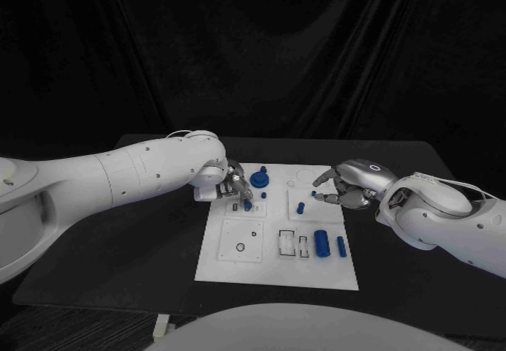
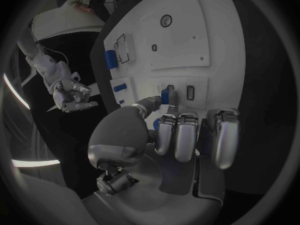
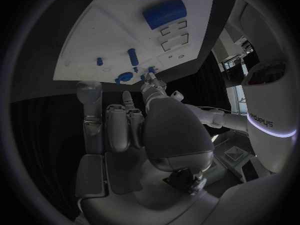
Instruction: Assemble the parts on the task board
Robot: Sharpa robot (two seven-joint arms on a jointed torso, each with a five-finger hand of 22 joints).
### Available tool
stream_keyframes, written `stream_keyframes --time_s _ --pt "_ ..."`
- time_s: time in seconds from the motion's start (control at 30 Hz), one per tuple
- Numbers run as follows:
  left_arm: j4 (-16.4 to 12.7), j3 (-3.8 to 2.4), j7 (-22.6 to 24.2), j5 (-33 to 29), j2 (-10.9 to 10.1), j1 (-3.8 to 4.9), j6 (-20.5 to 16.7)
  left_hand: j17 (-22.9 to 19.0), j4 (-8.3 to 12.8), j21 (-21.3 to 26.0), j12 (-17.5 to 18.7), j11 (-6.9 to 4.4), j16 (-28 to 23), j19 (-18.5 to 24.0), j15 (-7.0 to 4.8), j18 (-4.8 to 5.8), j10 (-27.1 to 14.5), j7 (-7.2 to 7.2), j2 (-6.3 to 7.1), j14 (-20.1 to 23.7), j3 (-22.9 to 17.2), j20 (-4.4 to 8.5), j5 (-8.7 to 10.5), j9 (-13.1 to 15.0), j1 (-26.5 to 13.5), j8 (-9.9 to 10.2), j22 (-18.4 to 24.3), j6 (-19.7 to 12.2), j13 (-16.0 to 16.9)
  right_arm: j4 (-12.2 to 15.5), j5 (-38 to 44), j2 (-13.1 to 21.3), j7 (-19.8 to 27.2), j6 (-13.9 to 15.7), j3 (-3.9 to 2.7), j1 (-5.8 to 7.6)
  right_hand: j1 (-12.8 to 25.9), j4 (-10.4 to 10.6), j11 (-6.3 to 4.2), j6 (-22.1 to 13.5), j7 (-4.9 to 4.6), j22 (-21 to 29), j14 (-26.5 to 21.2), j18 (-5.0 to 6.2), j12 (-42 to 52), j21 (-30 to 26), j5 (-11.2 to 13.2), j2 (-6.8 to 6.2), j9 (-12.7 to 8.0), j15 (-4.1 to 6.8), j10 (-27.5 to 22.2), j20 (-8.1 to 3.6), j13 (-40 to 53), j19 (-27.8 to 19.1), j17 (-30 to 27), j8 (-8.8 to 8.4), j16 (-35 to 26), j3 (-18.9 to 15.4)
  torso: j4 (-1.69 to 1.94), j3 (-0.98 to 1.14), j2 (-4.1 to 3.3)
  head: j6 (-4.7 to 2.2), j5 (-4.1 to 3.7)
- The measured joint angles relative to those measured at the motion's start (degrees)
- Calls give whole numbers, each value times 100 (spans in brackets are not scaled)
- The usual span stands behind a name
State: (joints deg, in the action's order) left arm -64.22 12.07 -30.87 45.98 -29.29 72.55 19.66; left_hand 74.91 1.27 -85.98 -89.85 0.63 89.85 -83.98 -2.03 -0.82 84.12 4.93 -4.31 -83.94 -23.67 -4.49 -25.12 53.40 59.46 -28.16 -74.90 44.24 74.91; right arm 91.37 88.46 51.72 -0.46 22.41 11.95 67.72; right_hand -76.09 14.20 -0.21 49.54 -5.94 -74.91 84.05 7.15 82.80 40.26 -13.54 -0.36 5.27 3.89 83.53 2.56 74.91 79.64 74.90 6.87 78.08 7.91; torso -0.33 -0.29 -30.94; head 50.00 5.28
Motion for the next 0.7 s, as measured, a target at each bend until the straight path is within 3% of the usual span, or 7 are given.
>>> stream_keyframes --time_s 0.13,0.53,0.7 --pt "-30 0 -13 0 -53 -2 -14 0 87 23 0 0 0 0 0 0 0 13 22 0 -120 0 1 0 -23 13 0 6 0 -4 0 -3 -1 -1 0 -17 0 -9 0 0 0 0 0 0 0 -23 -39 0 0 0 0 0 0 0 0 0 0 9 -4 0 0 0 2" --pt "-97 -3 -24 -2 -123 -15 -61 0 85 23 0 0 0 21 0 -2 0 10 52 0 -122 21 2 7 -53 22 0 29 0 -17 0 -17 -6 -5 0 -44 1 -28 23 0 0 -4 0 0 1 -66 -87 0 -5 0 -23 0 0 0 0 0 -21 28 -10 -2 0 -1 41" --pt "-115 -5 -24 -4 -143 -21 -95 0 103 23 0 0 0 21 0 -49 0 10 52 0 -167 21 10 17 -53 44 0 29 0 -24 0 -21 -6 -5 0 -46 -48 -54 22 0 0 -4 0 0 -21 -65 -132 -1 -16 0 -22 0 0 0 0 0 -21 55 -7 -7 -3 -1 40"
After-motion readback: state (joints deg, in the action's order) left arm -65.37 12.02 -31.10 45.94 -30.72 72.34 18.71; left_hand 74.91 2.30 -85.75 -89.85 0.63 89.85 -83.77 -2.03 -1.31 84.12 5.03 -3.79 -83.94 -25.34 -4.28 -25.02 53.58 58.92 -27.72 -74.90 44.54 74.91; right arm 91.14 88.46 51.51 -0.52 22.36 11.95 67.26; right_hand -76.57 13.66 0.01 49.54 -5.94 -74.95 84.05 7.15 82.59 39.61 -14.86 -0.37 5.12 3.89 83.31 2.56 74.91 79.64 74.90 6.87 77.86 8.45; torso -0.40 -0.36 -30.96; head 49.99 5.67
